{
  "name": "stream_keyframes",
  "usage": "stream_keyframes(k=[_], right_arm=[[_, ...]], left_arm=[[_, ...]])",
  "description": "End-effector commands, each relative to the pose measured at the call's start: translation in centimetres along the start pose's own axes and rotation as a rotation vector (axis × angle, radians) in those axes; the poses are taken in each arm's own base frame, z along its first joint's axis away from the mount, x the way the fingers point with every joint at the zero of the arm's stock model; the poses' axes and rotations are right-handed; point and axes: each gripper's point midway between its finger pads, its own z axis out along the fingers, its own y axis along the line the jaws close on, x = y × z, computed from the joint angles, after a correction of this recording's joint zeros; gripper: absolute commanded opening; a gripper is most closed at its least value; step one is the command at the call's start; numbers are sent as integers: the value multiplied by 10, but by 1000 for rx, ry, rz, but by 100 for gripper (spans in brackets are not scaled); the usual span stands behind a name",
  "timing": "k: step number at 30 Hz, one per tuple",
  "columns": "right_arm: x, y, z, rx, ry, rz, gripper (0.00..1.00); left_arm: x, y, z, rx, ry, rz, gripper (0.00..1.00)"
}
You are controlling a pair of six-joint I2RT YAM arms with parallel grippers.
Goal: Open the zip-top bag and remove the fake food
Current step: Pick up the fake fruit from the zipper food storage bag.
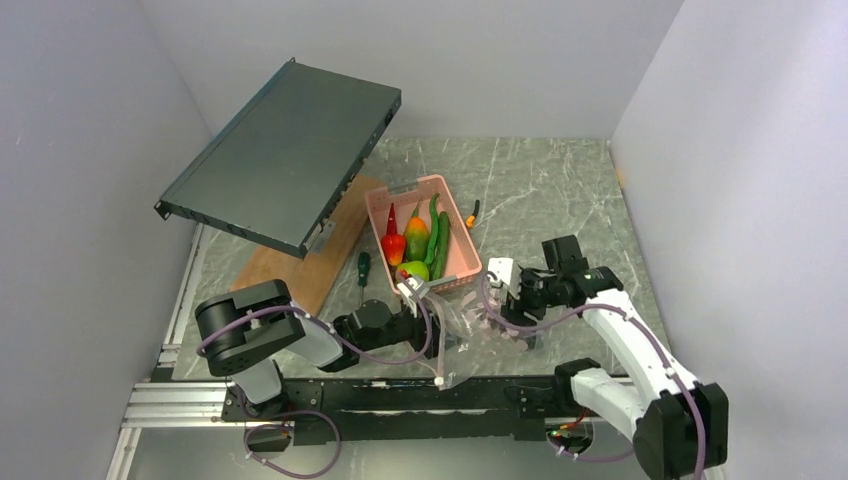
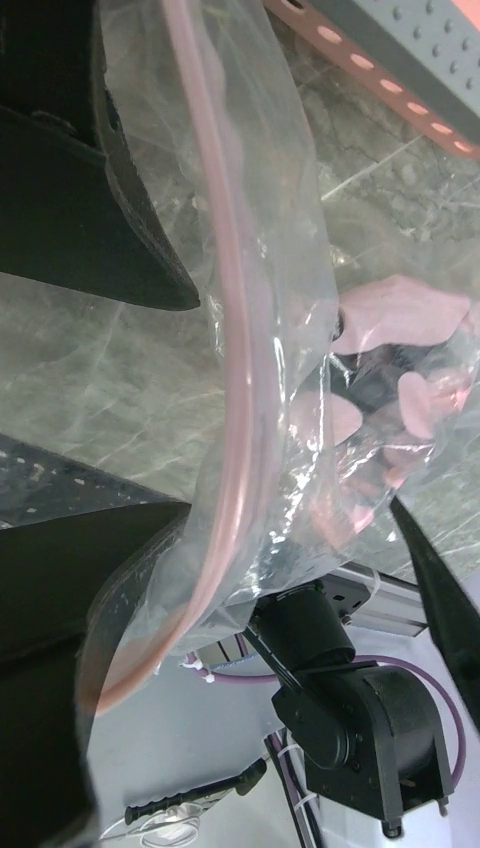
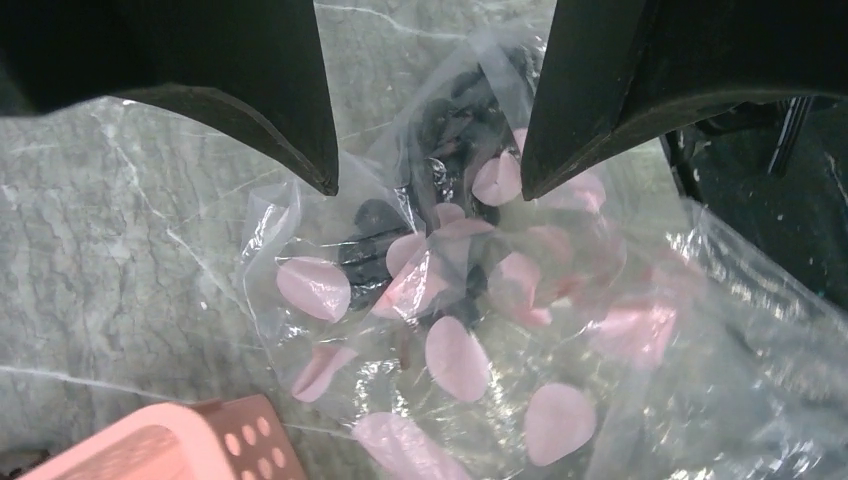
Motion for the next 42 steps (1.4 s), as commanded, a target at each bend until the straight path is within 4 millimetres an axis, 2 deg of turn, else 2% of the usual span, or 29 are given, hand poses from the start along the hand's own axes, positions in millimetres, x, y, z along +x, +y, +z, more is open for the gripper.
stream_keyframes(k=[1,5,9,14,17,21,28,30,36,42], right_arm=[[-5,-29,3,70,19,114,71],[21,-30,18,60,112,167,73],[33,-30,28,44,153,180,72],[37,-26,40,13,172,152,66],[41,-23,45,-10,196,157,56],[36,-21,45,-19,176,144,45],[-6,2,31,-81,-51,-49,35],[-13,10,27,-97,-95,-104,31],[-8,30,30,-217,-102,-140,25],[-4,40,32,-261,-99,-189,26]], left_arm=[[-5,-14,9,49,-11,15,75],[-2,-12,12,38,1,22,75],[2,-9,14,23,12,25,75],[4,-5,17,6,14,20,75],[5,-4,17,5,9,10,75],[4,-4,14,6,-5,4,75],[5,-4,12,17,-9,3,75],[5,-7,11,33,-16,-4,75],[4,-14,12,69,-16,-3,74],[8,-4,10,19,-4,1,72]])
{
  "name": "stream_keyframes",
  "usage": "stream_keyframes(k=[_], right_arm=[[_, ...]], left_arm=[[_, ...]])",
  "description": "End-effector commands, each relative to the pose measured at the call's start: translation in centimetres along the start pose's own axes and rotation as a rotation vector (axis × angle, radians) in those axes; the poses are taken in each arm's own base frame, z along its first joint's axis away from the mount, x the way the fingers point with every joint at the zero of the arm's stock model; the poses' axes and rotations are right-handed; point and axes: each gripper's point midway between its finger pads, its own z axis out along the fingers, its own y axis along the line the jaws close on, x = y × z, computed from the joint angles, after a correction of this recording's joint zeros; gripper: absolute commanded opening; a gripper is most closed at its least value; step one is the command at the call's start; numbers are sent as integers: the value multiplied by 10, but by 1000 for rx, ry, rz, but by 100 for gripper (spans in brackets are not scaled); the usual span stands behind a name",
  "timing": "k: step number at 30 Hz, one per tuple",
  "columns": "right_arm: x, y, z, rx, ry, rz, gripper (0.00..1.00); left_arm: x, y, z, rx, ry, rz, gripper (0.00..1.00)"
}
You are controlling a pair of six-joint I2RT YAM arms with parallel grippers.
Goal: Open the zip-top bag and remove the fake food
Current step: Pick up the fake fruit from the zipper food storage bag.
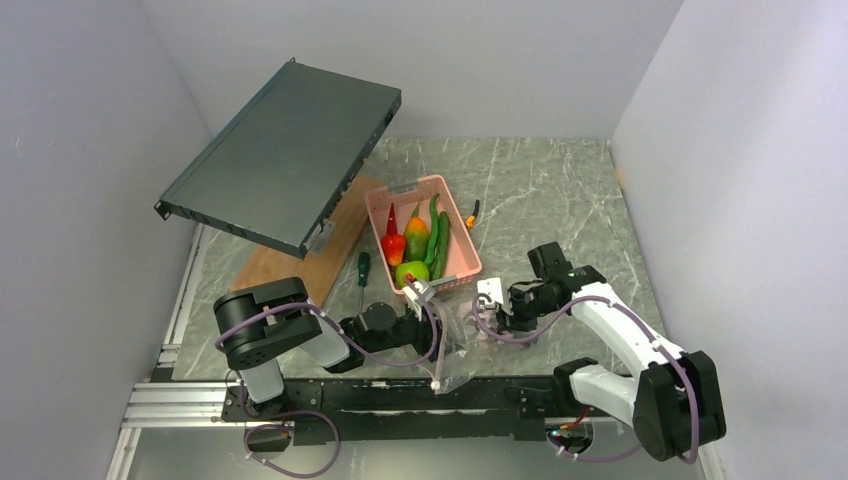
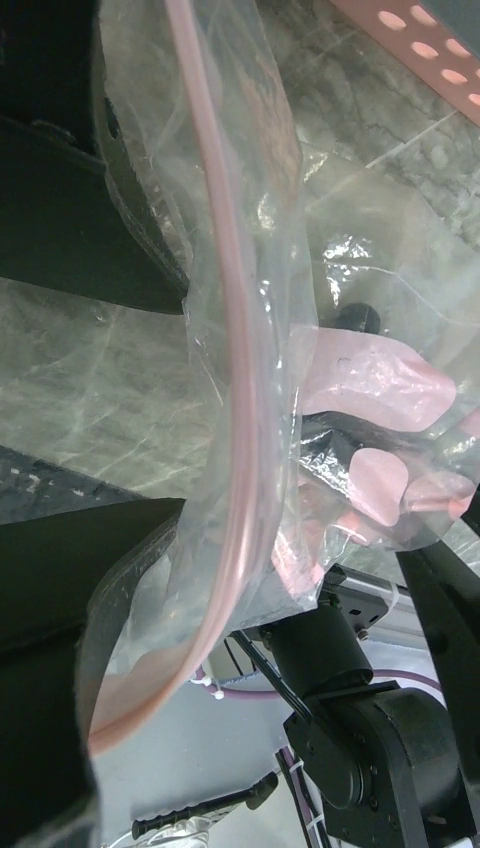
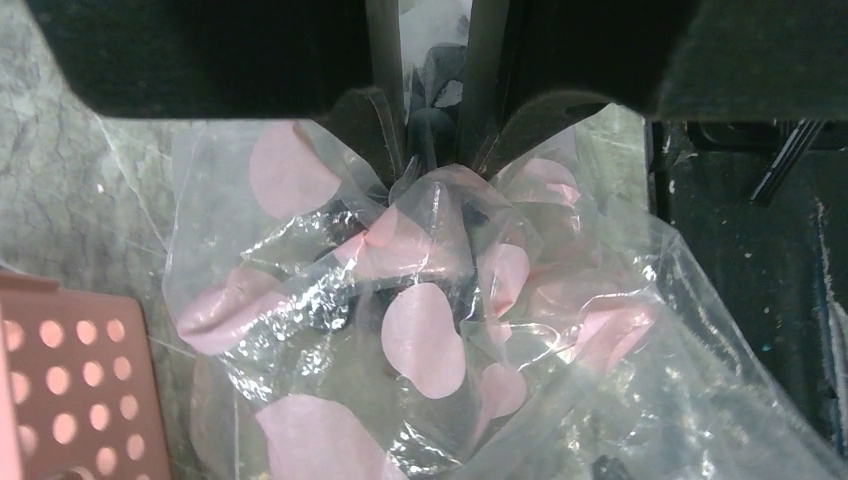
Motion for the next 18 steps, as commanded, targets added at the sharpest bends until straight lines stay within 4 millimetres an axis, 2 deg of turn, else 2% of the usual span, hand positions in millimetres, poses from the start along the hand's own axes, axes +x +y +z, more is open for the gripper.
stream_keyframes(k=[1,5,12,15,18], right_arm=[[-9,16,4,-71,-59,-70,27],[-9,16,6,-81,-56,-65,32],[-3,-5,6,30,-9,-28,67],[9,-7,11,39,44,-7,70],[18,-9,17,36,102,9,69]], left_arm=[[-6,-4,0,8,-27,7,72],[-1,-4,2,19,-3,17,70],[4,-1,9,11,28,29,69],[6,1,11,5,40,32,69],[8,2,13,4,44,30,69]])
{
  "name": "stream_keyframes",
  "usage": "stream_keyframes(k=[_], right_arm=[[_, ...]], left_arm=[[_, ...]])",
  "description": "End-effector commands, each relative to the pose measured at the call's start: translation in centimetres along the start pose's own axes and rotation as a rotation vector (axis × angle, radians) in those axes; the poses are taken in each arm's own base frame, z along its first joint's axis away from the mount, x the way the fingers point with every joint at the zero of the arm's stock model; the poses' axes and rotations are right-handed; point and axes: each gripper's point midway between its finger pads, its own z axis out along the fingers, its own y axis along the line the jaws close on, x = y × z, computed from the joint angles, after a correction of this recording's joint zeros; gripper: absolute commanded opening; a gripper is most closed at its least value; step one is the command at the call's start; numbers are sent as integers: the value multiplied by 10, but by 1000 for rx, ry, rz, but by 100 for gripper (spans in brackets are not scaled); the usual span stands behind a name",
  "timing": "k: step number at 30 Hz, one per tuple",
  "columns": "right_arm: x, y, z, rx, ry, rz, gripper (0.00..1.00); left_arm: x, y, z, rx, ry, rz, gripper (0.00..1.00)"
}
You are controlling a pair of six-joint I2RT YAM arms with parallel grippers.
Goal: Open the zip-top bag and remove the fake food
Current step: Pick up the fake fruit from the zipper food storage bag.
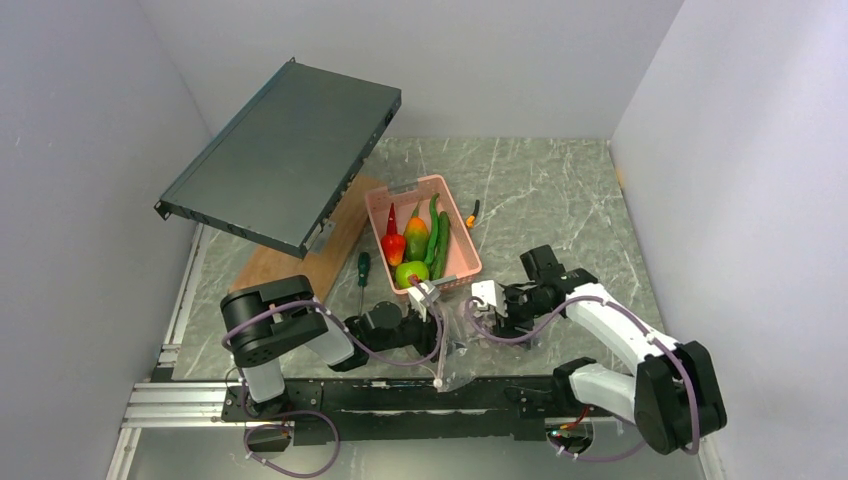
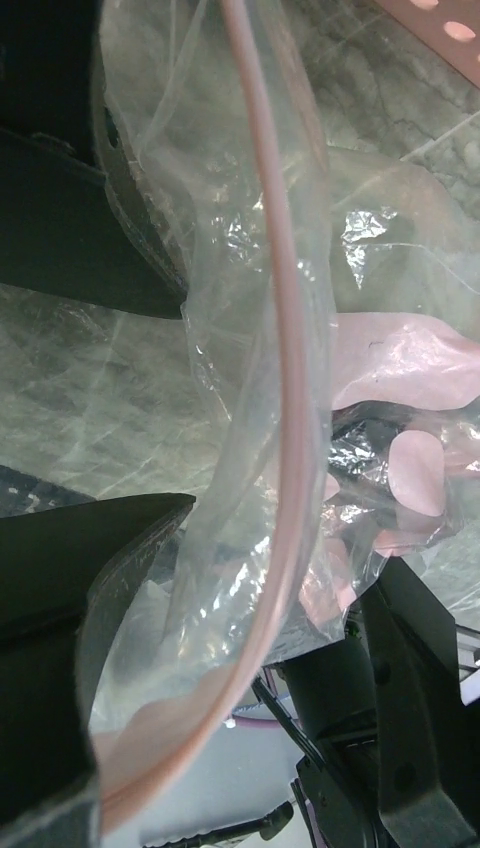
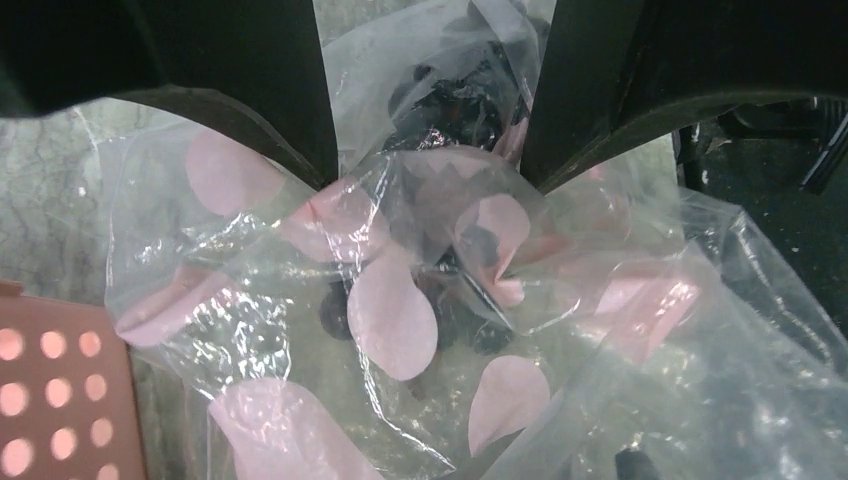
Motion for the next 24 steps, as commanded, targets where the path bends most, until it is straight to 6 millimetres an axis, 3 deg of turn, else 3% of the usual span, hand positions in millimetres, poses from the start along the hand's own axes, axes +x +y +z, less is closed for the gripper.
stream_keyframes(k=[1,5,10,17,24], right_arm=[[10,-8,10,20,71,17,67],[8,-1,17,-37,87,6,52],[-14,11,14,-105,-8,-35,34],[-34,27,6,-166,-110,-103,29],[-34,30,6,-178,-113,-105,28]], left_arm=[[-5,-6,8,30,-9,25,69],[-4,-7,9,38,-4,40,69],[-5,-14,8,78,-12,48,69],[-13,-26,0,155,-60,16,68],[-12,-23,0,155,-48,-23,64]])
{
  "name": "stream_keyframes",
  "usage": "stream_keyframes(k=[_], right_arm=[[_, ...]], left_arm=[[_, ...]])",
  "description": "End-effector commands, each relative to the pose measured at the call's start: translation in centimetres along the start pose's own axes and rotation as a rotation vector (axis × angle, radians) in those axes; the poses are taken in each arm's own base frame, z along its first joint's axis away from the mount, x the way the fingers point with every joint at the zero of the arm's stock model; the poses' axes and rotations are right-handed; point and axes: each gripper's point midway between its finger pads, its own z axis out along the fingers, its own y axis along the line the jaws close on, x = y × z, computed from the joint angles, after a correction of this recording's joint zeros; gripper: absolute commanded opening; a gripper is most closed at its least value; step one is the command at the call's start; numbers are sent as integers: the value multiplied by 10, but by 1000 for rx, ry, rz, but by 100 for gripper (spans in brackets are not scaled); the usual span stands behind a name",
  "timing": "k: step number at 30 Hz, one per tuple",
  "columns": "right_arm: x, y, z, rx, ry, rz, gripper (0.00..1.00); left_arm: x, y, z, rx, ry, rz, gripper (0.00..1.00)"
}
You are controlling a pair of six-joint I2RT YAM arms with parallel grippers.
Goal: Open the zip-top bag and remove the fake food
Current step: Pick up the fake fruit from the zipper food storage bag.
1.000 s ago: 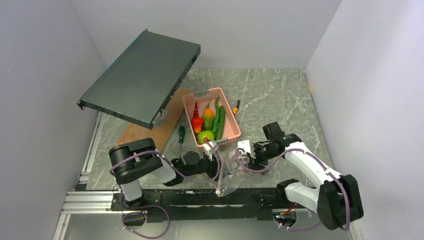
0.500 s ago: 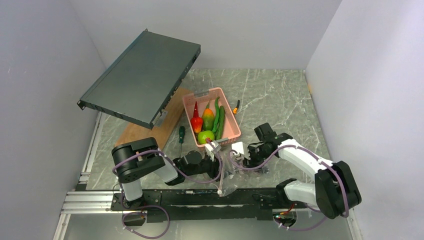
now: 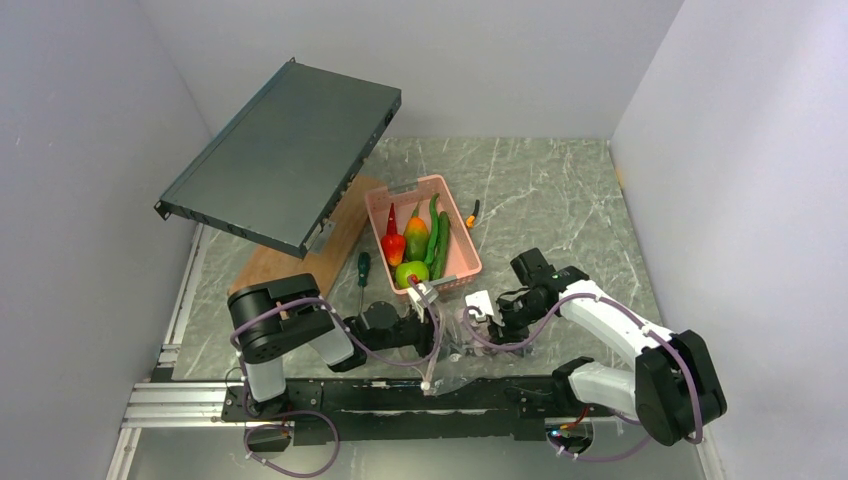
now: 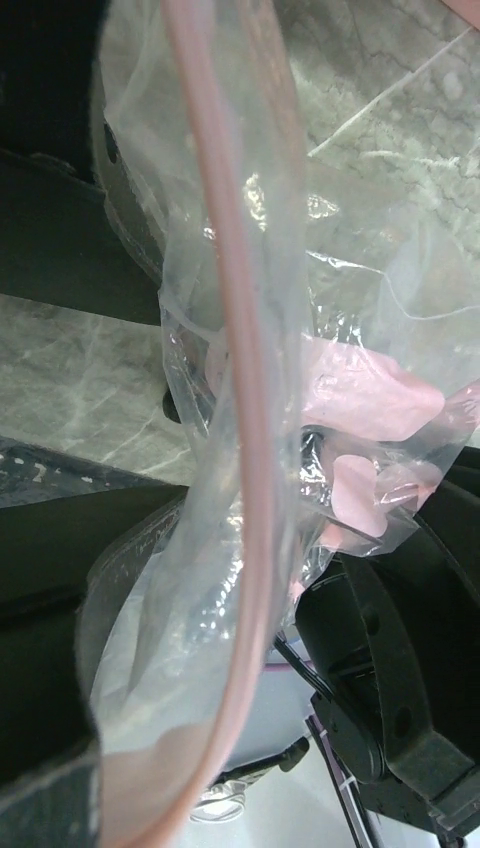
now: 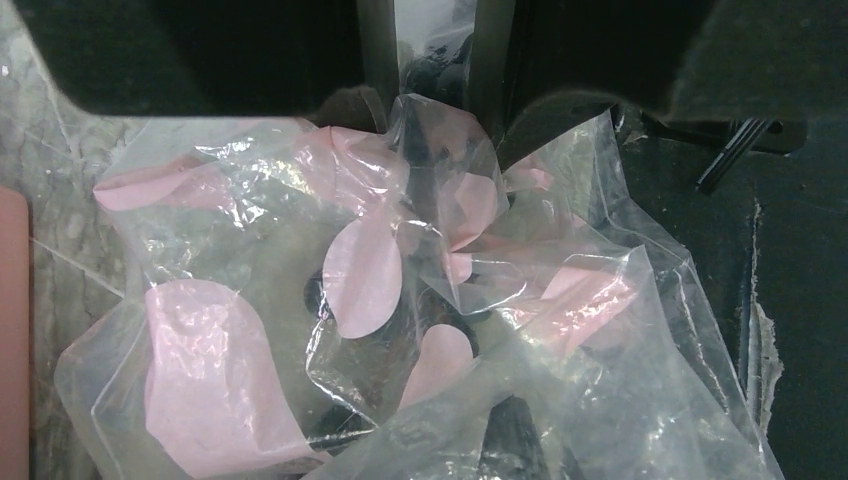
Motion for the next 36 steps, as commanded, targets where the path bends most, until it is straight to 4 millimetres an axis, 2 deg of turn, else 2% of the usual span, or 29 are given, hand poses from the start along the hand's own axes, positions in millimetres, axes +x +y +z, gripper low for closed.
stream_keyframes(k=[1,10,18,27,36], right_arm=[[-18,-1,-4,-11,-62,-53,28],[-13,-1,-2,-9,-44,-43,29],[-11,0,-1,-10,-38,-43,29],[-8,-1,-1,-5,-29,-39,29],[-8,-2,-1,-3,-26,-35,30]], left_arm=[[-7,-8,3,47,-24,-18,63],[10,11,15,-48,79,-15,63],[16,14,25,-64,127,-4,59],[18,8,17,-51,141,-18,60],[35,12,17,-138,250,-47,58]])
